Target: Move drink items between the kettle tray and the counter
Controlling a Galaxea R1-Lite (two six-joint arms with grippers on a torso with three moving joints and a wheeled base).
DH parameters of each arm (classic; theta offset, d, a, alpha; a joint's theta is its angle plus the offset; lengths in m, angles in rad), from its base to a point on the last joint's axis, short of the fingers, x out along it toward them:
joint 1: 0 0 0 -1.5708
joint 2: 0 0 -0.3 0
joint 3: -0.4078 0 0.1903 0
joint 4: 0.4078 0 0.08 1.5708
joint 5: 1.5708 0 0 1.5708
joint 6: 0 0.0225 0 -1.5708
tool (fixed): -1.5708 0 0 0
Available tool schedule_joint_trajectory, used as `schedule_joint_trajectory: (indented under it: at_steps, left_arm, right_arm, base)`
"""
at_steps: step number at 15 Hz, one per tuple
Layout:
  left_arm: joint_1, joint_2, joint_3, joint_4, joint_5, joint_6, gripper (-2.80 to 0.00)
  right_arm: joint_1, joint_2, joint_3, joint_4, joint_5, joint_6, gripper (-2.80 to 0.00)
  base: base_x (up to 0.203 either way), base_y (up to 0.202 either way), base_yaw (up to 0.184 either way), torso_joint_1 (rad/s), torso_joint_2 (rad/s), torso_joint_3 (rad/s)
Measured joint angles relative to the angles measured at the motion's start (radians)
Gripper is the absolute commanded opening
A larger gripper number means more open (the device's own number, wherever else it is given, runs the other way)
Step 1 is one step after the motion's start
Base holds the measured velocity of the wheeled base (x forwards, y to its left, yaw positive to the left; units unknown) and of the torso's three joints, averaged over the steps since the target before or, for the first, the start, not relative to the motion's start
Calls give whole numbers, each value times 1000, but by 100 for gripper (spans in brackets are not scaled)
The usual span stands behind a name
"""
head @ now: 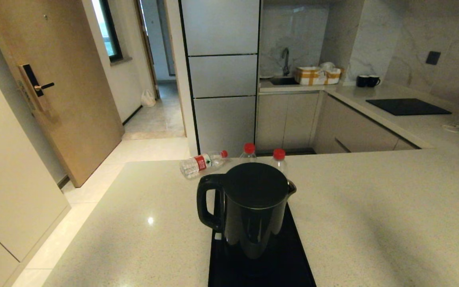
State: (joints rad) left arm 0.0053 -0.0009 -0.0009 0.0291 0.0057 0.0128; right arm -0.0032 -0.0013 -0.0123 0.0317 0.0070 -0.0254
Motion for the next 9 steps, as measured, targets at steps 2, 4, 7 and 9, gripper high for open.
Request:
schedule_joint_trajectory:
  at_steps: [2,4,7,9]
  left_arm:
    - [0,0,0,0,0,0,-280]
    - [0,0,1,1,0,-1,-280]
    - [0,0,1,2,0,-1,-280]
    - [0,0,1,3,0,-1,-280]
  right_arm:
    - [0,0,0,0,0,0,-280]
    - [0,0,0,0,0,-2,-280]
    - [0,0,8,-24,0,-10,-280]
    - [0,0,11,-29,-1,-7,-280]
  base:
    - [0,0,0,0,0,0]
    - [0,0,0,0,0,0]
    - [0,0,0,0,0,0]
    - [0,0,0,0,0,0]
